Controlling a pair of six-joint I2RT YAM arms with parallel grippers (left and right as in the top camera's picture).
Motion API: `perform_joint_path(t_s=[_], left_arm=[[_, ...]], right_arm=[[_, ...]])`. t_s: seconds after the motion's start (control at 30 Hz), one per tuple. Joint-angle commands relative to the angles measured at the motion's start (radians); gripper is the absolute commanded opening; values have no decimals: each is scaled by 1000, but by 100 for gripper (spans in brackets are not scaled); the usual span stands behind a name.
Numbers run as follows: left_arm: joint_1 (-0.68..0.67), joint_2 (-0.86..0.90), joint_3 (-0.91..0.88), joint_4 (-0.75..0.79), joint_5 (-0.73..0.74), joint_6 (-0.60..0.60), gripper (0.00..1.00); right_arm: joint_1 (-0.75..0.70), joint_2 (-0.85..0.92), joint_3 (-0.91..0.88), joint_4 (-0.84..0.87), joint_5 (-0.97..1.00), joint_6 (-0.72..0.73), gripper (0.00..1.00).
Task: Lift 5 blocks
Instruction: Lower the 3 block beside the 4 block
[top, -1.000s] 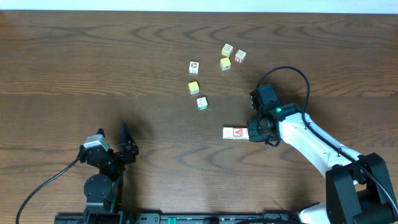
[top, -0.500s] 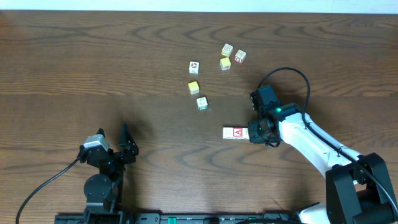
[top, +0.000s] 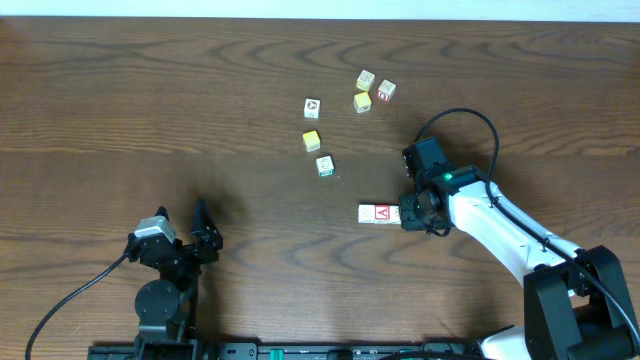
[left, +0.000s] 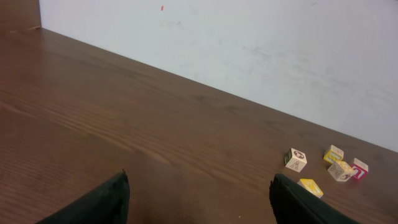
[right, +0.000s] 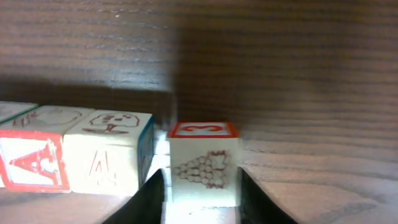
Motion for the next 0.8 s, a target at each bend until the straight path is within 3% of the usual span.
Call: perform_joint_path(t_s=[0.0, 0.07, 0.2, 0.77], left_arm=[[2, -1, -18, -40, -13, -2, 72], [2, -1, -18, -40, -13, -2, 72], [2, -1, -18, -40, -13, -2, 73], [2, -1, -18, -40, -13, -2, 72]], right_arm=[[9, 1, -7, 1, 4, 12, 25], [9, 1, -7, 1, 5, 12, 38], [9, 1, -7, 1, 5, 12, 43], [9, 1, -56, 34, 5, 34, 45]])
